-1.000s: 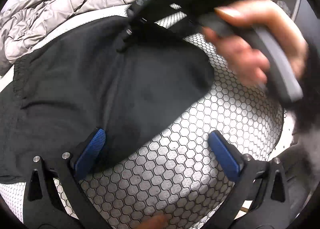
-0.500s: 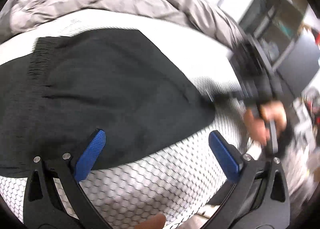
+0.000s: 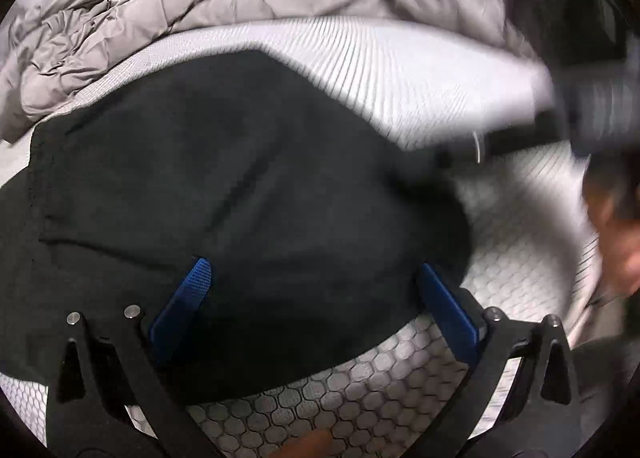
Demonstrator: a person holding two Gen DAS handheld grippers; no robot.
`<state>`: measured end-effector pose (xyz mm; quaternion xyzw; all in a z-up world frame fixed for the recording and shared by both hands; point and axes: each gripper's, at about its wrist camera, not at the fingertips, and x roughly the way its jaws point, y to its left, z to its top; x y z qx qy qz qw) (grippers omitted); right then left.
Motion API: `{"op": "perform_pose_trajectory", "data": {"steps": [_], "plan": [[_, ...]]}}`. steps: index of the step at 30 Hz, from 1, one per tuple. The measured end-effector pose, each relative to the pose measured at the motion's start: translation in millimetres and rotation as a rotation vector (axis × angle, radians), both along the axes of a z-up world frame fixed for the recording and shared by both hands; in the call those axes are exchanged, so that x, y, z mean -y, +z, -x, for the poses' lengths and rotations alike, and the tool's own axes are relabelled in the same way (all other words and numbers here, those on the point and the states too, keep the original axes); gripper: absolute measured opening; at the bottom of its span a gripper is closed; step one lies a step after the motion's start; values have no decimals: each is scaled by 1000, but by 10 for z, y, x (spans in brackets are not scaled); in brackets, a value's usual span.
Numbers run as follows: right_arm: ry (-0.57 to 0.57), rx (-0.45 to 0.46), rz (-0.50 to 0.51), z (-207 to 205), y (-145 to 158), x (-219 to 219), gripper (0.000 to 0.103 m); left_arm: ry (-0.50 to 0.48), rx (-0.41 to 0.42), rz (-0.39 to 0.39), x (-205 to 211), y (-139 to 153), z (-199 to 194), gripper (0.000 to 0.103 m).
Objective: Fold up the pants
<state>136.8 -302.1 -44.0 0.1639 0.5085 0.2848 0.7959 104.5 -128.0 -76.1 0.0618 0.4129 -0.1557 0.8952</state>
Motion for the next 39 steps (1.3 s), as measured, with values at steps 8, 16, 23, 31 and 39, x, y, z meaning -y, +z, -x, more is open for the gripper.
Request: {"op": "perform_pose_trajectory", "data": {"steps": [8,16,23,31,39], "plan": [[76,18,113,-686,-91,-413,44,-23,-26,18,15,-14,30,103],[19,62,136,-1551,-118,-632,27,-44,-44,30,-6,-21,0,103],[-84,132,269,-2310,-87,-845,28,-75,-46,30,-16,3,43,103],[-121,46,171,-1776,174,-552,48,-121,-78,167,-301,201,85,102],[-144,266,274,-195,314,-469,49,44,78,221,-1089,462,93,102]]}}
